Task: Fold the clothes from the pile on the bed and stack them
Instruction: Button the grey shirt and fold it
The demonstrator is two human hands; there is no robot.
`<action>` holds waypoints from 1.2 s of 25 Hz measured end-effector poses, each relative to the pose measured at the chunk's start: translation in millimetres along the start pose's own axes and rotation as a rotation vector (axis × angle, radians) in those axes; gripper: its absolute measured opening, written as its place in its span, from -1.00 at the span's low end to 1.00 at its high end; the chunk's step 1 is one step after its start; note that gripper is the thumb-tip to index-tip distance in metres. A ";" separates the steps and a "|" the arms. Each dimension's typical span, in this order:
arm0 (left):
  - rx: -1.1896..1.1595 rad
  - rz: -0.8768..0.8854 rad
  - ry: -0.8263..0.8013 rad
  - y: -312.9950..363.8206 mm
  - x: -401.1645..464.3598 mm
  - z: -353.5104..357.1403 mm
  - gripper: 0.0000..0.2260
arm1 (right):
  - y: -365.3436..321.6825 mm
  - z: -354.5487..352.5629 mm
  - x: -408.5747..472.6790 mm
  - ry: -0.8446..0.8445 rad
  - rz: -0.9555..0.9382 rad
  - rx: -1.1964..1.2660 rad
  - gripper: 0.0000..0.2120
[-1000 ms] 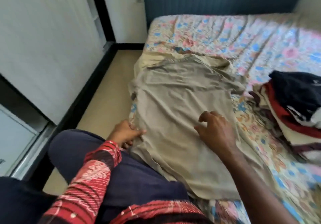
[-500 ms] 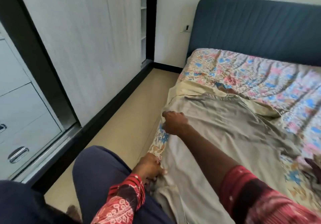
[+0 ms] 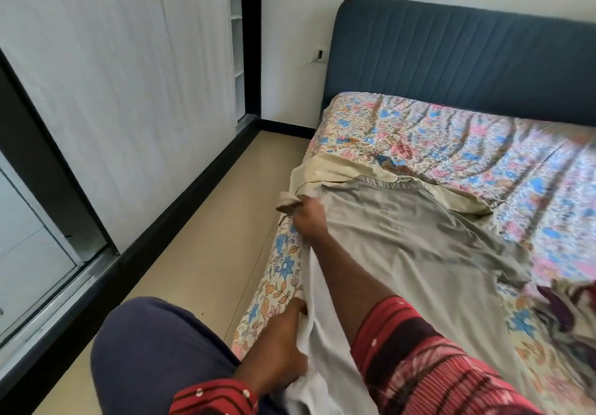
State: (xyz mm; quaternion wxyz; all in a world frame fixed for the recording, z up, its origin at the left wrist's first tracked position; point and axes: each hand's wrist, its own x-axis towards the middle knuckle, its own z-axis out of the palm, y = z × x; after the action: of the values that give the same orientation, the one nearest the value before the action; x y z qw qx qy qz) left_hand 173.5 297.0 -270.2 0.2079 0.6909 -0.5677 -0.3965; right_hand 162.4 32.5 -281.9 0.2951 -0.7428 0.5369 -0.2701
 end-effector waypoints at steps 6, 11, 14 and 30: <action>-0.137 0.256 -0.049 62.1 13.1 20.9 -0.35 | 61.1 -112.5 -3.8 0.202 0.264 0.628 -0.73; 0.022 0.284 -0.193 86.9 28.4 72.1 -0.30 | 122.8 -177.1 -93.5 0.546 0.450 0.166 -0.68; -0.019 0.268 -0.156 86.7 32.1 73.2 -0.43 | 120.2 -172.6 -200.9 0.565 0.340 0.440 -0.93; -0.335 0.251 -0.103 100.7 10.0 69.9 -0.83 | 75.5 -160.3 -389.9 0.099 0.187 0.566 -0.83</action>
State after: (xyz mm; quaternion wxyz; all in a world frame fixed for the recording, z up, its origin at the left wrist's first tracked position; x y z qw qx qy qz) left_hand 56.7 271.8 -241.0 0.3382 0.5495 -0.5852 -0.4911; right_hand -109.2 363.0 -260.8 0.4874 -0.5645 0.5200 -0.4165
